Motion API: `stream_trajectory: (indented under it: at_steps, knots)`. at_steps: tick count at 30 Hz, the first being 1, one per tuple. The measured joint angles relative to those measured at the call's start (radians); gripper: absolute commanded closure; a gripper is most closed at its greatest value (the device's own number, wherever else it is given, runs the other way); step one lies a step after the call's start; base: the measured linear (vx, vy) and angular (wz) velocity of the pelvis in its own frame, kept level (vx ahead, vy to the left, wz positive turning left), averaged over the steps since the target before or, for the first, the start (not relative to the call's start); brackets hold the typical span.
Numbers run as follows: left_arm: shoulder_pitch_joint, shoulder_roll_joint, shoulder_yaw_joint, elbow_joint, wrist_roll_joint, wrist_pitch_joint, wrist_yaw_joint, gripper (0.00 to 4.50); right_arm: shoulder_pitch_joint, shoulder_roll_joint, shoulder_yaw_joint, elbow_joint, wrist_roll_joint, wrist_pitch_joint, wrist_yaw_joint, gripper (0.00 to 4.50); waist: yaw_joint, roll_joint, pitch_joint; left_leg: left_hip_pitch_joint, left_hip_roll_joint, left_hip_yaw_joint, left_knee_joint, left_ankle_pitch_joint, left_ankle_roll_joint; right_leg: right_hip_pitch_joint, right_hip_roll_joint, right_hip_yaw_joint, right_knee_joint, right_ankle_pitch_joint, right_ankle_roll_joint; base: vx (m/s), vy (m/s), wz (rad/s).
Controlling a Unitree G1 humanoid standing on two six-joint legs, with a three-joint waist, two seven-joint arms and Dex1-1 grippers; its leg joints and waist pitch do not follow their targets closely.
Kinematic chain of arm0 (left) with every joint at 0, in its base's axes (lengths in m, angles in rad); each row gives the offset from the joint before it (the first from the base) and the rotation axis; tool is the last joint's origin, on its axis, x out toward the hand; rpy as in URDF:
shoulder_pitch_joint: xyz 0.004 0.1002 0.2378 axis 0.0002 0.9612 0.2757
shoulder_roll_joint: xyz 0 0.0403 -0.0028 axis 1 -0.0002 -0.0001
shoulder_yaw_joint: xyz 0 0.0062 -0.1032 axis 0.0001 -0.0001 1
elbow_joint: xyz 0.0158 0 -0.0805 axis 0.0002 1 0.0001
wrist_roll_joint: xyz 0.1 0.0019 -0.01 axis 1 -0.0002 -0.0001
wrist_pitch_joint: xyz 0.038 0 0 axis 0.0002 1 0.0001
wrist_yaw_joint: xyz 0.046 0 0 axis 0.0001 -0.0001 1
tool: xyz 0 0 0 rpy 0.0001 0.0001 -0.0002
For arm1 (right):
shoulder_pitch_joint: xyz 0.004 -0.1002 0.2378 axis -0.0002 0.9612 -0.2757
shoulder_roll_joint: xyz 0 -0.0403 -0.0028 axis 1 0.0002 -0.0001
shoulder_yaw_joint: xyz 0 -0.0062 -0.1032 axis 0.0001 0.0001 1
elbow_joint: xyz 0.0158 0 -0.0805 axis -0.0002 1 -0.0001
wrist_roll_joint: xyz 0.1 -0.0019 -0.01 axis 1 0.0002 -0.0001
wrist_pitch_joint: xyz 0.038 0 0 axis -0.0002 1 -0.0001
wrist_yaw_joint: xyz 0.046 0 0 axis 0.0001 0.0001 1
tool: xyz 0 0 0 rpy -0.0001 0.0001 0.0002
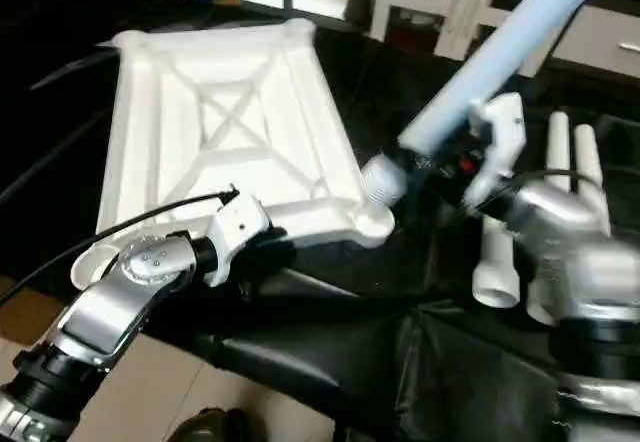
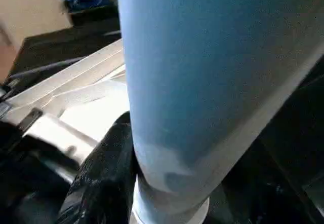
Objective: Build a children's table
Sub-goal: Insert table leg to table base
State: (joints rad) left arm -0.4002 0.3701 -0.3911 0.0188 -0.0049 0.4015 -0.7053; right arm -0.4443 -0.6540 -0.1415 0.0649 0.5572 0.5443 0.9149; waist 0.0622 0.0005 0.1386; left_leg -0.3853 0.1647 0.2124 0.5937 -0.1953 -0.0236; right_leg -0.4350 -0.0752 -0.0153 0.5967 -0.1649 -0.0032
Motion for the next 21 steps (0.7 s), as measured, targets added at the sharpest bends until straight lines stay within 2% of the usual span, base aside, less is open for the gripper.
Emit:
stream_trajectory:
  at_steps: [10,16,21]
  knots:
    - [0.013,0.033,-0.03,-0.005,0.002,-0.076,-0.076,3.88,0.044,-0.004,0.079,-0.056,0.018,0.027,0.094,2.67,0.004,0.0,0.0,0.0,0.0,0.001,0.001,0.0,0.0,0.0,-0.001,0.0,0.0,0.0,0.0,0.0,0.0,0.0]
    - [0.014,0.054,-0.032,0.0,0.0,-0.104,-0.11,3.88,0.062,0.002,0.115,-0.059,-0.032,-0.043,0.103,2.67,0.0,-0.001,0.0,0.0,0.0,0.001,0.001,0.0,0.0,0.0,-0.001,0.0,0.0,0.0,0.0,0.0,0.0,0.0]
    - [0.008,0.068,-0.032,0.011,-0.001,-0.125,-0.139,3.88,0.055,-0.006,0.117,-0.052,-0.041,-0.048,0.121,2.67,0.001,-0.001,0.0,0.0,0.0,0.001,0.001,0.0,0.0,0.0,-0.001,0.0,0.0,0.0,0.0,0.0,0.0,0.0]
